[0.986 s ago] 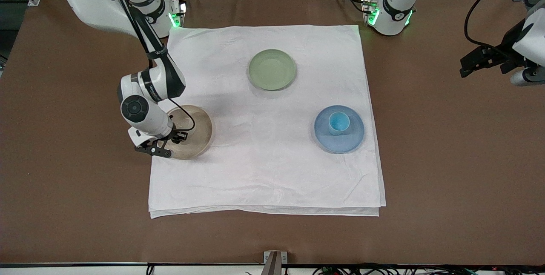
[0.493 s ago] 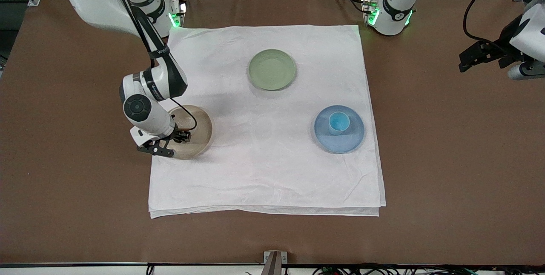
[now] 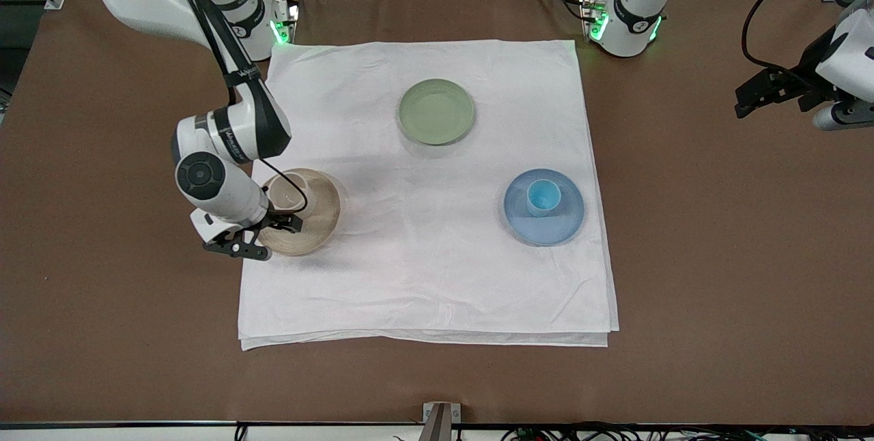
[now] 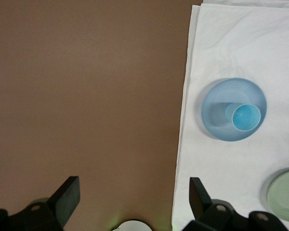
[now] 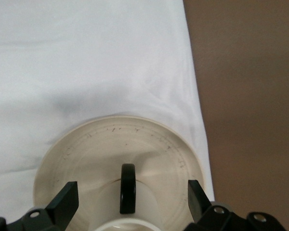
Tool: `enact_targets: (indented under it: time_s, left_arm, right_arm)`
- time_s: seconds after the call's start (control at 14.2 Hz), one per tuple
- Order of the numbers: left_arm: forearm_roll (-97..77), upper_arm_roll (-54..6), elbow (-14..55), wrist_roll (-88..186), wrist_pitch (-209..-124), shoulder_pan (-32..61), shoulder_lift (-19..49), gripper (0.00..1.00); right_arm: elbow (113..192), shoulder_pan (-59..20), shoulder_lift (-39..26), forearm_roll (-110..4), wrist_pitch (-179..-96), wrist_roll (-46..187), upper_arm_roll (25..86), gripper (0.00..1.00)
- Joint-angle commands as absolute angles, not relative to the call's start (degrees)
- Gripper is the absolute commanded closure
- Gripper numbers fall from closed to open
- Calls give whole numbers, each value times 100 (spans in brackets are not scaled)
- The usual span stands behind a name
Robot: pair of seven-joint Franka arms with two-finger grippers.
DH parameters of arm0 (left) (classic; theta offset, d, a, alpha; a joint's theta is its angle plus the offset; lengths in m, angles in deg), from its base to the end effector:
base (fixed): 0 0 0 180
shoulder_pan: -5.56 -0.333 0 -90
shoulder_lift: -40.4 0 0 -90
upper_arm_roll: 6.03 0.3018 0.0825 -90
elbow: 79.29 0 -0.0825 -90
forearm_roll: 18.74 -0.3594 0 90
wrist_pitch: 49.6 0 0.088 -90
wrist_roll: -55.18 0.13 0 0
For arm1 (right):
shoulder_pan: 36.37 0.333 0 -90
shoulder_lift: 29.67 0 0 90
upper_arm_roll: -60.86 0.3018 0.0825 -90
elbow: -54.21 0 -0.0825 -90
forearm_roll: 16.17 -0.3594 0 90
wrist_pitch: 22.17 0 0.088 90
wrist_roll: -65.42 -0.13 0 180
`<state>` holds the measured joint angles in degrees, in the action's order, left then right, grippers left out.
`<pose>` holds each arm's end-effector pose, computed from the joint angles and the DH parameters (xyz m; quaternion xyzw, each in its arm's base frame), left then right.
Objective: Place blue cup in blue plate and white mug in gray plate
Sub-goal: 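Lower the white mug onto the beige plate with the right gripper, then open the right gripper and withdraw it from the mug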
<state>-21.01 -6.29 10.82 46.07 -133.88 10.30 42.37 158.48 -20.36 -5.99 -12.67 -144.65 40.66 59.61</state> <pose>0.5062 -0.0388 0.5961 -0.9985 -0.0371 0.0310 0.0238 0.5870 0.1514 0.2827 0.9961 -0.0688 -0.0350 0.0438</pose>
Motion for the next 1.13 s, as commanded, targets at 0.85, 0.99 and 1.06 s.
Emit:
enact_targets:
  time_s: [0.85, 0.99, 1.06]
  left_arm:
    - [-1989, -550, 1089, 4710, -13511, 1013, 4207, 0]
    - [-1997, -550, 1089, 4710, -13511, 1013, 4207, 0]
    - [-1997, -550, 1080, 4710, -13511, 1022, 4207, 0]
  right_arm:
    - [13920, -3962, -1596, -1213, -10602, 6806, 5972, 0]
    - [13483, -4032, -1561, -1230, -10384, 6823, 5971, 0]
    - [13280, -4041, -1552, -1213, -10103, 6823, 5971, 0]
